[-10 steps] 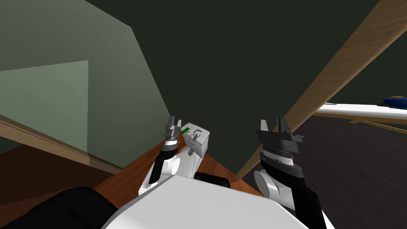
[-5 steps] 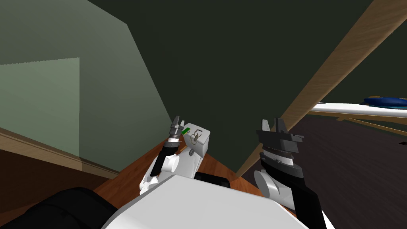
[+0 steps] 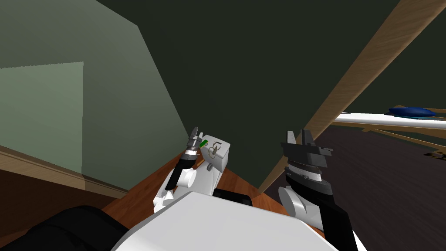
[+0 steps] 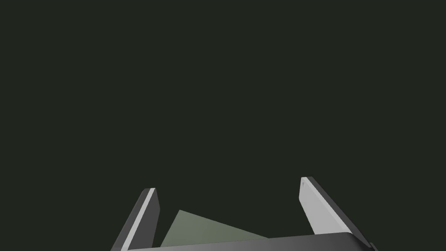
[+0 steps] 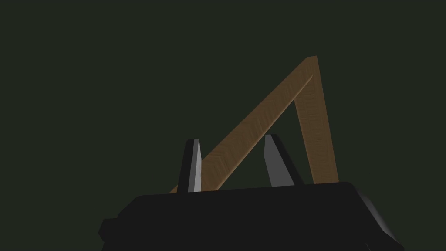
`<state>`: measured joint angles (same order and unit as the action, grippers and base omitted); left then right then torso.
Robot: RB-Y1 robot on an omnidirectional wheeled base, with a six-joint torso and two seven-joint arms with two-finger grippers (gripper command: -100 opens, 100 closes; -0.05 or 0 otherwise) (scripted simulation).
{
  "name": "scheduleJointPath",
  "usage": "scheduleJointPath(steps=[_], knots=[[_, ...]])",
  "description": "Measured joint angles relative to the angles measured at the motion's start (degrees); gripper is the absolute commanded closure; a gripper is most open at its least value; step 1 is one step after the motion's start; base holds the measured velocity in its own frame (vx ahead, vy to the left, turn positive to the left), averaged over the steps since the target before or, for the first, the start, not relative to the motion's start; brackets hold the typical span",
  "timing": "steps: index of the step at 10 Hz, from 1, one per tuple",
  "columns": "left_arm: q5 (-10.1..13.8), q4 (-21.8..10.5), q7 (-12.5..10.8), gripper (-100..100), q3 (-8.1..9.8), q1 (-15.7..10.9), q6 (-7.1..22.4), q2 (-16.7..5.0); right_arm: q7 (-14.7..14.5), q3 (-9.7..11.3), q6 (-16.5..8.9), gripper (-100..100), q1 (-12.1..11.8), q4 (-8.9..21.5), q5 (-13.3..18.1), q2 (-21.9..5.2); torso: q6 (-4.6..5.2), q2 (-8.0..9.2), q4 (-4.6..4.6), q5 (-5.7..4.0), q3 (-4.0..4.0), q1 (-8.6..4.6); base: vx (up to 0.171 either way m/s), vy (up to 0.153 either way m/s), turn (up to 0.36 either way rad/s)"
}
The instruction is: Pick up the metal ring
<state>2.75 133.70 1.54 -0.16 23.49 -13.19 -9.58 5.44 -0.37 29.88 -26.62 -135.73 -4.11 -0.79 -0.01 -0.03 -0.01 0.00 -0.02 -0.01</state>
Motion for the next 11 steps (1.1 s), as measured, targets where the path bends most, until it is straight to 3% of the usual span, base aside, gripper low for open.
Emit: scheduleJointPath(steps=[6,11], knots=[[0.0,0.0,0.0,-100,-0.02,0.0,0.0,0.0,0.0,0.0,0.0,0,0.0,0.0,0.0,0.0,0.00,0.01,0.00,0.00,0.01,0.01,-0.006,0.004,-0.019],[0.2,-2.0,-1.4,-100,0.02,0.0,5.1,-1.4,0.0,0.0,0.0,0,0.0,0.0,0.0,0.0,0.01,0.13,0.03,0.03,0.08,0.11,-0.024,0.018,-0.082]])
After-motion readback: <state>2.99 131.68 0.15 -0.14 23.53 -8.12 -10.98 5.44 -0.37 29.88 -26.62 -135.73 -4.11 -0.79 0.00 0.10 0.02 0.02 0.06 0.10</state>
